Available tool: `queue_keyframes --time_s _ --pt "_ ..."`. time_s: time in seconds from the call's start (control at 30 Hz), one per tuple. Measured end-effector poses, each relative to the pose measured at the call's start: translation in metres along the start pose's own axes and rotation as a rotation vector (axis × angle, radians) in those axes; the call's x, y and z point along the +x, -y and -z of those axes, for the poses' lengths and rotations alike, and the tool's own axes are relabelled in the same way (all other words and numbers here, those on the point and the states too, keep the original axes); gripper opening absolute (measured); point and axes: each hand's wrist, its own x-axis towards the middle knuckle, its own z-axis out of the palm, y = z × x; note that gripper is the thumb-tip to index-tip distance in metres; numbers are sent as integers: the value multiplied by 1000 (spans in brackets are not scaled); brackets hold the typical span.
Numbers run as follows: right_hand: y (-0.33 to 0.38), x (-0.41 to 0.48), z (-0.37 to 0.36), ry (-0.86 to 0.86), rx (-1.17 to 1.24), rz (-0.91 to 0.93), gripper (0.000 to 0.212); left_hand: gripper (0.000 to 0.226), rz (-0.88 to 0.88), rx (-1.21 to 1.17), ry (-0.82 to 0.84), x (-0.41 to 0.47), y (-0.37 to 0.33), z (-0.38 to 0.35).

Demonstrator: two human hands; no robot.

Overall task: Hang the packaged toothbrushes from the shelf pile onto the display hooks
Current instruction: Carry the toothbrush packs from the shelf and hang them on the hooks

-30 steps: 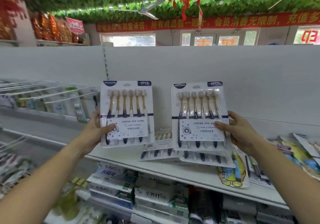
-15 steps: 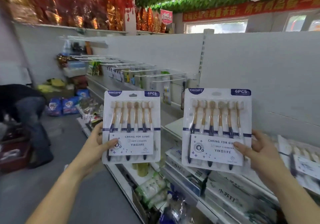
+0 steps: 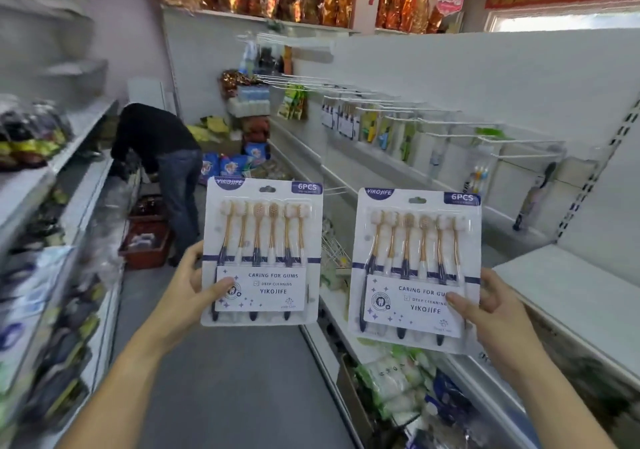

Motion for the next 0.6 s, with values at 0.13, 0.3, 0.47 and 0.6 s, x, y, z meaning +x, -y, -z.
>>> queue_keyframes --time_s 0.13,0.3,0.47,0.6 --pt "-11 46 -66 45 25 -19 66 79 26 1 -41 26 18 48" --pt "-26 100 -128 123 -1 -9 88 77 48 10 -111 59 48 90" --pt "-43 158 -164 188 15 -34 93 68 87 16 -133 95 78 108" --pt "-59 205 -183 193 26 -31 107 66 104 34 -198 133 90 113"
